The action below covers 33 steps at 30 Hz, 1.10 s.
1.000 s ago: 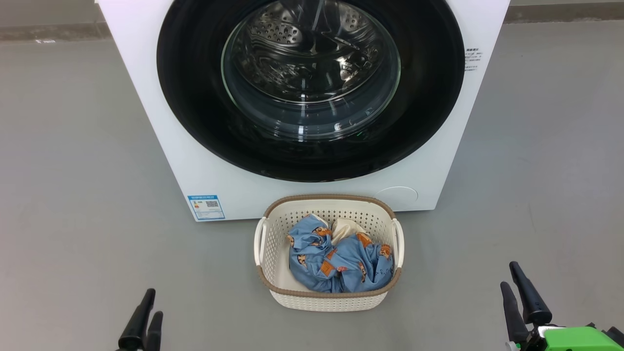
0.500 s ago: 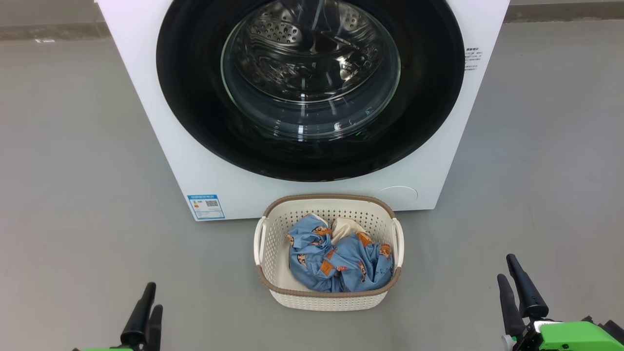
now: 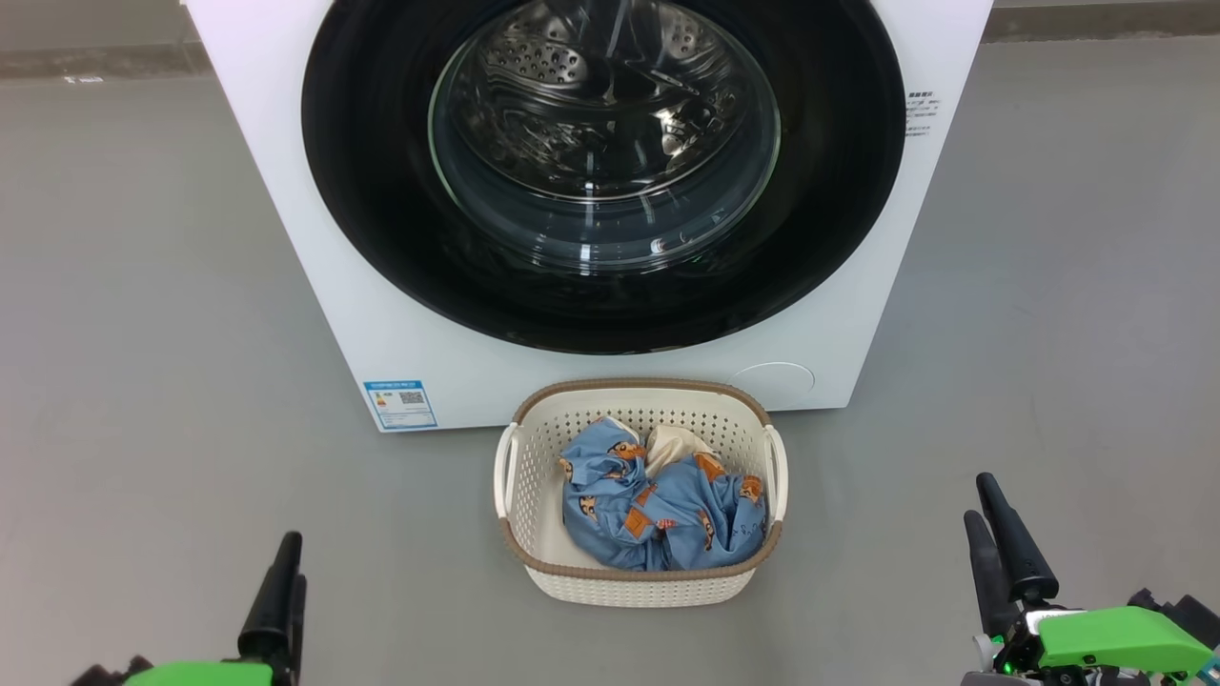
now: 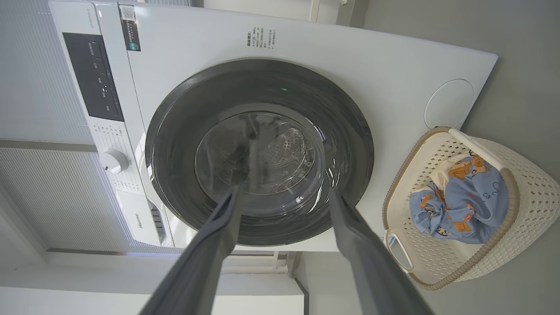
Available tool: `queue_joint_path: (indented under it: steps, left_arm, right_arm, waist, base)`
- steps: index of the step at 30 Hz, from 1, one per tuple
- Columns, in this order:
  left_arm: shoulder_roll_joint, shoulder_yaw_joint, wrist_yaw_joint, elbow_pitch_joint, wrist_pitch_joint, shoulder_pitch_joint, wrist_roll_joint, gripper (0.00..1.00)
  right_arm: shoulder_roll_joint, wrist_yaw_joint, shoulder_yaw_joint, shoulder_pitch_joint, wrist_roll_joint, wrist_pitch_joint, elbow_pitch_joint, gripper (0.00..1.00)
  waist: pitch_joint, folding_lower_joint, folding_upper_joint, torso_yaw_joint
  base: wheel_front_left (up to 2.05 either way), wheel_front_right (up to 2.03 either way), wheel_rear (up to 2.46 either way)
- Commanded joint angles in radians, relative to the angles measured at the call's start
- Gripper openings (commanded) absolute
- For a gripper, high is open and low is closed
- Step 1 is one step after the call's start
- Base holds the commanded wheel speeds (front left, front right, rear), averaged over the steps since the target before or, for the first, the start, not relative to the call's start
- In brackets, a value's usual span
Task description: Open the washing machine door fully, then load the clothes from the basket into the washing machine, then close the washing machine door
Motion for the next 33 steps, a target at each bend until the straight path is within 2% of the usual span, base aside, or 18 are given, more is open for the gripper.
queue_joint_path:
  steps: [1,12,26,33]
  left_arm:
    - [0.019,0.007,-0.002,-0.037,-0.012,-0.048,0.027,1.00]
    - [0.019,-0.005,-0.002,-0.062,-0.045,-0.057,0.151,1.00]
    - [0.023,-0.007,-0.002,-0.084,-0.088,-0.071,0.350,1.00]
    - [0.022,-0.009,-0.002,-0.093,-0.106,-0.076,0.451,1.00]
  right_arm:
    - [-0.014,0.000,0.017,-0.052,-0.015,-0.011,-0.034,1.00]
    - [-0.041,0.001,0.065,-0.070,-0.094,-0.049,-0.069,1.00]
    - [-0.068,0.001,0.126,-0.091,-0.287,-0.090,-0.093,1.00]
    - [-0.066,0.001,0.124,-0.098,-0.418,-0.107,-0.096,1.00]
  waist:
    - [0.000,-0.0002,0.0000,0.000]
    - [-0.002,-0.0002,0.0000,-0.002]
    - [0.000,-0.0002,0.0000,-0.003]
    - [0.000,-0.0002,0.0000,-0.005]
  base:
    - [0.00,0.00,0.00]
    - [0.00,0.00,0.00]
    - [0.00,0.00,0.00]
    - [0.00,0.00,0.00]
